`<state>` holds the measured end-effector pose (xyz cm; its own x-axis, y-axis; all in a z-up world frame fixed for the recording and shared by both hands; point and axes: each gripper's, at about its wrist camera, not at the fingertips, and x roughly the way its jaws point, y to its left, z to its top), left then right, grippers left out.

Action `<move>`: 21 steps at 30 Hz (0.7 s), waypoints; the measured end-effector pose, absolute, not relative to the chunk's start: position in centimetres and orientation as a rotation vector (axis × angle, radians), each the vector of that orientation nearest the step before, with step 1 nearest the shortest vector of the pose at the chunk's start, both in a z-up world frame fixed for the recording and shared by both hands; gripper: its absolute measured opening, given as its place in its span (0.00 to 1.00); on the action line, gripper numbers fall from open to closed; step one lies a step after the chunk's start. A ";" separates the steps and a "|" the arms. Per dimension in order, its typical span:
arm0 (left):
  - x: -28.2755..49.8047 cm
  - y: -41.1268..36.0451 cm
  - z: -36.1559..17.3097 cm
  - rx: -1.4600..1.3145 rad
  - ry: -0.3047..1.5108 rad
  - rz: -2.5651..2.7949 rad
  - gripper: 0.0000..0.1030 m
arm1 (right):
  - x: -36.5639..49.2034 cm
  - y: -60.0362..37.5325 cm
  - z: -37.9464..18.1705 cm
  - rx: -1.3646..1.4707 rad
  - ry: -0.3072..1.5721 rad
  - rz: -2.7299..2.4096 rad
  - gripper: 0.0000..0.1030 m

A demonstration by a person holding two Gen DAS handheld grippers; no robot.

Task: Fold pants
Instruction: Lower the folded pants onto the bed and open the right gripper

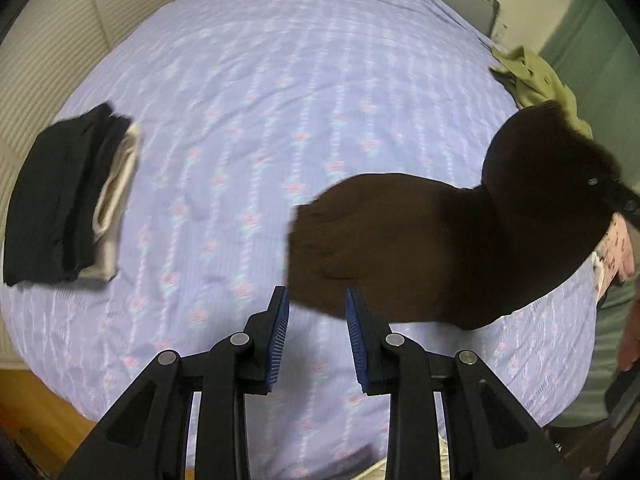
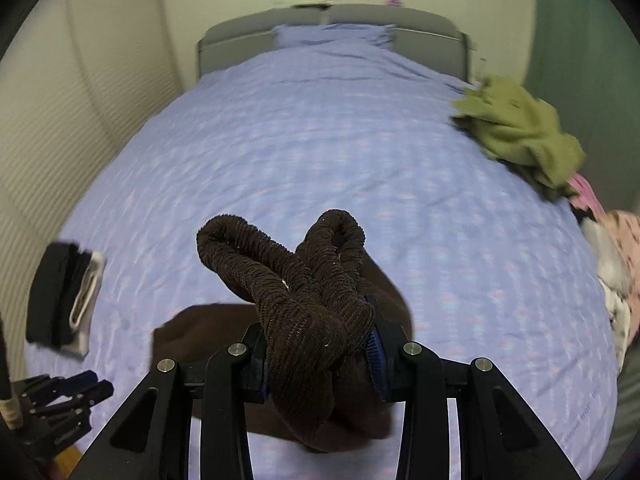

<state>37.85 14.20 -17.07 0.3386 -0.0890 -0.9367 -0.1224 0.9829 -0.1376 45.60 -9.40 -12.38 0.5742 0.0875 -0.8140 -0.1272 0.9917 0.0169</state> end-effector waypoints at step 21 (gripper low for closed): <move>35.5 27.8 -19.5 -0.276 1.221 0.142 0.42 | 42.0 10.2 -22.5 -0.262 1.237 0.475 0.72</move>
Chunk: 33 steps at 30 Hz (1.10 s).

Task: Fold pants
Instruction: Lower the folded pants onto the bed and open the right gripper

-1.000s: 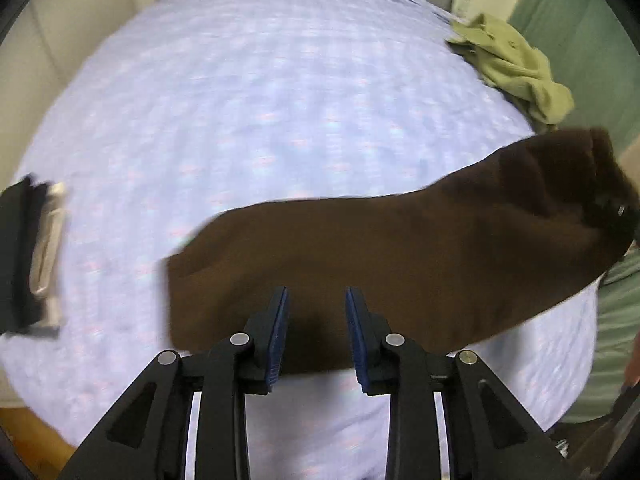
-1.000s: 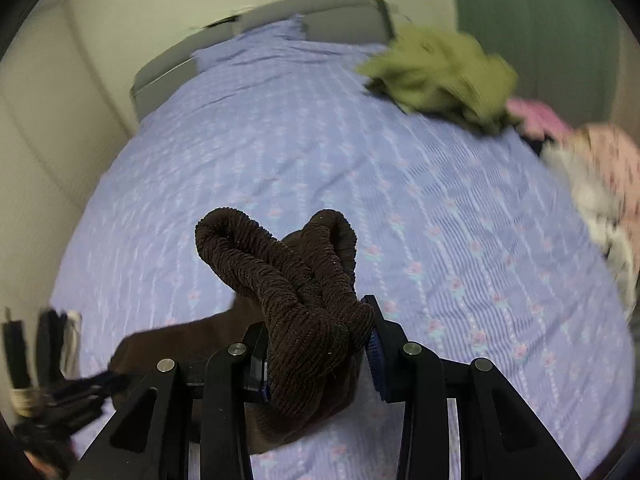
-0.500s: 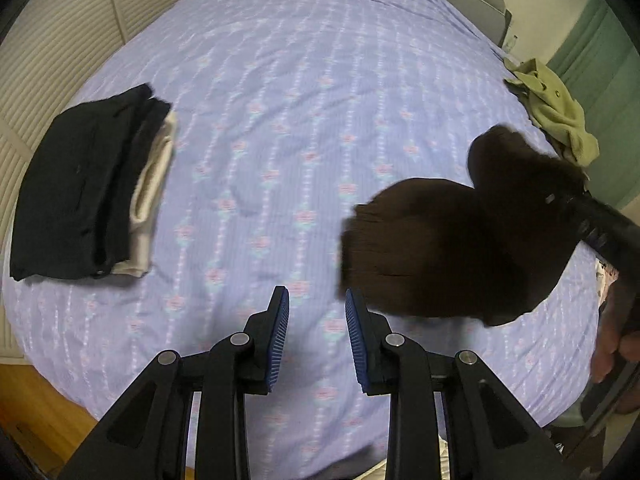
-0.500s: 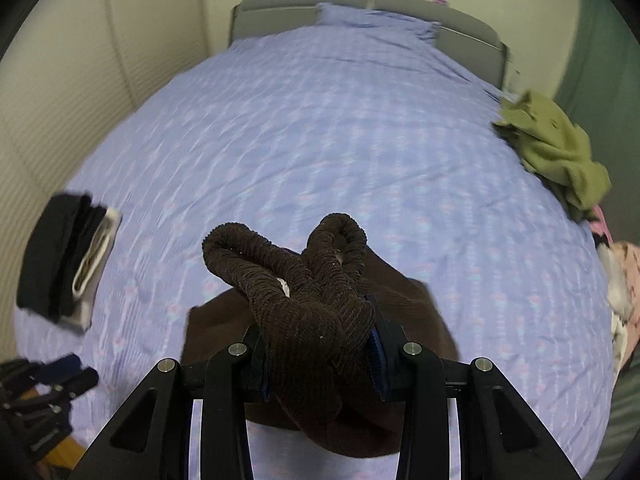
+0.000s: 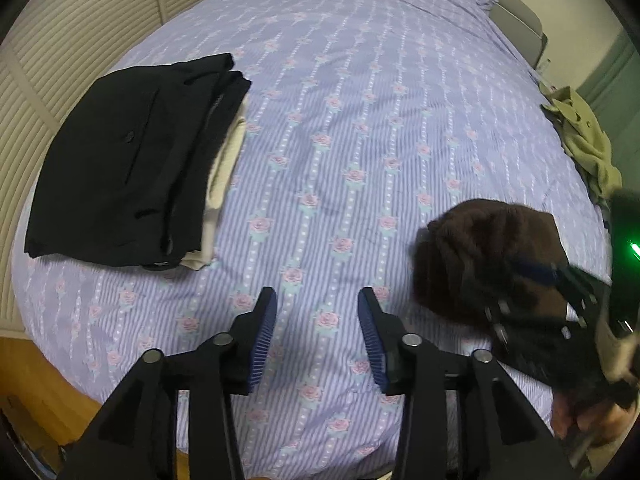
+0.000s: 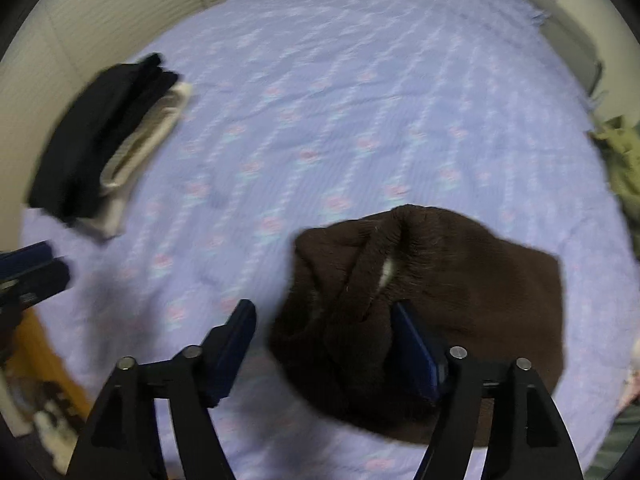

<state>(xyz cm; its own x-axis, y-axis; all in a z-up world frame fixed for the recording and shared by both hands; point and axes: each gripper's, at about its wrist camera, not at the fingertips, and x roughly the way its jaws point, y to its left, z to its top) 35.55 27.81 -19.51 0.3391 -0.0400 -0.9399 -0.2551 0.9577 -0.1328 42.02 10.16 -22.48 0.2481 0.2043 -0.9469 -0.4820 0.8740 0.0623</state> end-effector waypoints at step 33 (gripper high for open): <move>46.1 9.8 -22.4 -0.296 1.304 -0.159 0.34 | 43.3 -16.8 -21.2 0.148 1.221 0.147 0.72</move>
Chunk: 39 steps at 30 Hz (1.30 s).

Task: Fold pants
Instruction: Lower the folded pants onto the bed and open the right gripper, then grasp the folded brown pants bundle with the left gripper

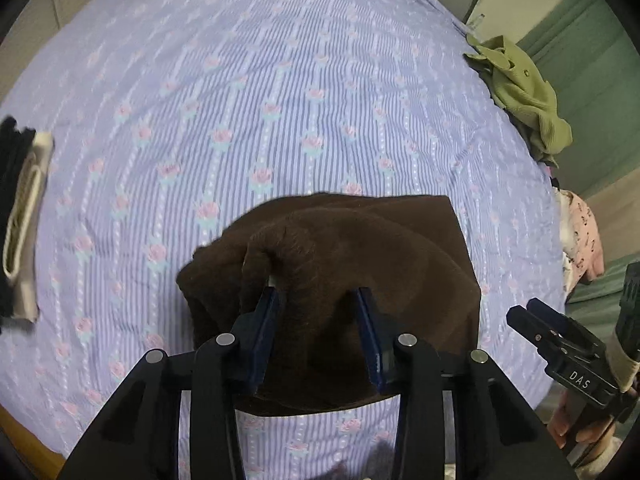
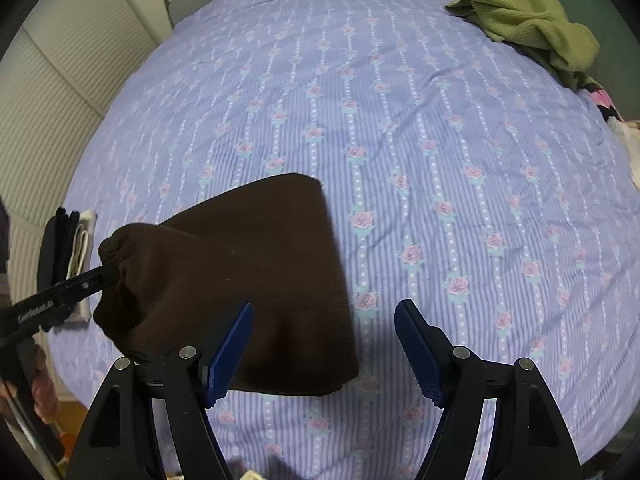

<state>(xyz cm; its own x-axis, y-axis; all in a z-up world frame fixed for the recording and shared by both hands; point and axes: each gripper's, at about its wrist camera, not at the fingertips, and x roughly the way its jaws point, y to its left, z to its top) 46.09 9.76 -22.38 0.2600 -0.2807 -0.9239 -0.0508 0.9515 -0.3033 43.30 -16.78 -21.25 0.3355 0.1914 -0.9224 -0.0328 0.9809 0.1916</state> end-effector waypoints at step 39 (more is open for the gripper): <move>43.1 16.3 -29.7 -0.526 1.380 -0.078 0.28 | 42.8 -11.3 -21.6 -0.028 1.245 0.248 0.72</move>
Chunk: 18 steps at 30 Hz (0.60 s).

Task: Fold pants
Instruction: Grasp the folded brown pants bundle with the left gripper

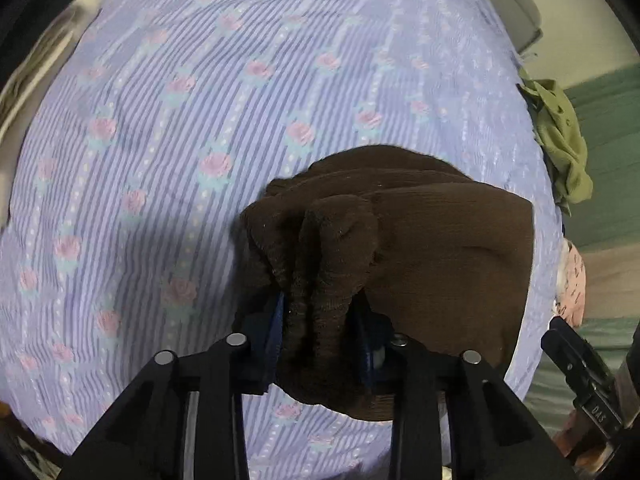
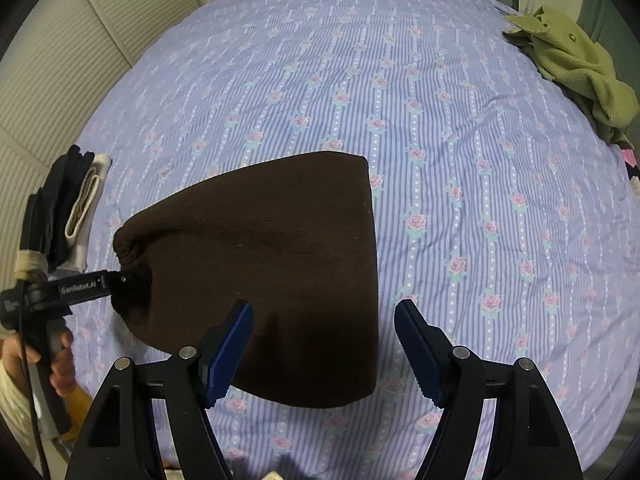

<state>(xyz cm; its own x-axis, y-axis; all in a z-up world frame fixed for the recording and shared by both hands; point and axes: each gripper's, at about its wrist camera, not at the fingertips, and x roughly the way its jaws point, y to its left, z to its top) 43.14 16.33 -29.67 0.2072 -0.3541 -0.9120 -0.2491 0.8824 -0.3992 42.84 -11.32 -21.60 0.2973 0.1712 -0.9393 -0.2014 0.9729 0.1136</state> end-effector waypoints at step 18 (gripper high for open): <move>43.2 18.9 -30.6 -0.510 1.361 -0.076 0.74 | 44.1 -10.9 -22.7 -0.046 1.216 0.215 0.84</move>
